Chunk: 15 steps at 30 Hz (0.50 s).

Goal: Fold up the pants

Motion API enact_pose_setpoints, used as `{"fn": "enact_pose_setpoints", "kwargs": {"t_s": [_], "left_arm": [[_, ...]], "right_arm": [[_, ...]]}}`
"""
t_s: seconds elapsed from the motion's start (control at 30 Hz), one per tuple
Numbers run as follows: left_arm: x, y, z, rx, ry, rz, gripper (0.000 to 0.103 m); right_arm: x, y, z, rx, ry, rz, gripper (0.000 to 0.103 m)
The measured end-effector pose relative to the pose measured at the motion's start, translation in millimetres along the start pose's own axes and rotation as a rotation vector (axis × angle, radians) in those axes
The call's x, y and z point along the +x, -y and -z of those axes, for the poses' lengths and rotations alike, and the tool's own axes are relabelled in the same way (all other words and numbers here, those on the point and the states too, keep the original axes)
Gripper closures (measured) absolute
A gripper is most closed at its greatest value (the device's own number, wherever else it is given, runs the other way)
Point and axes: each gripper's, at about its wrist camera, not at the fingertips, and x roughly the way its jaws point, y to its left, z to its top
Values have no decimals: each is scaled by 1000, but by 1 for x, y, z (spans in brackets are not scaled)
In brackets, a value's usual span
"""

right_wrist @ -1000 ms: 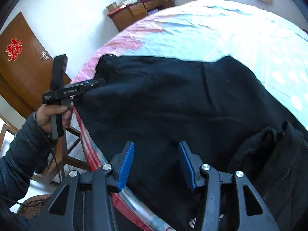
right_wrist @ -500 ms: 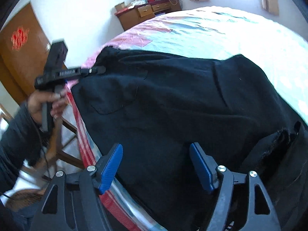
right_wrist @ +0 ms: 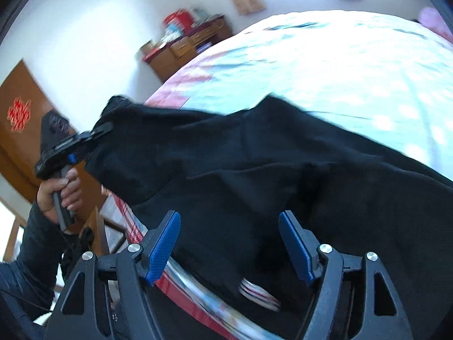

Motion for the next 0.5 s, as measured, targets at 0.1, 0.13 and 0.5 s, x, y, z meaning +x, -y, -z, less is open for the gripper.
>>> {"fn": "enact_pose_setpoints", "kwargs": {"t_s": [0.1,0.13,0.5], "left_arm": [[8,29,-8,6,5,64,91],[12,40,-9,13,3,81,91],[71,182,-3,172,-93,303,91]], "right_arm": [[-32,15,8,44,52,19,30],[-43,21,12,63,71,32,30],[-112,81,46,294,210,165,30]]}}
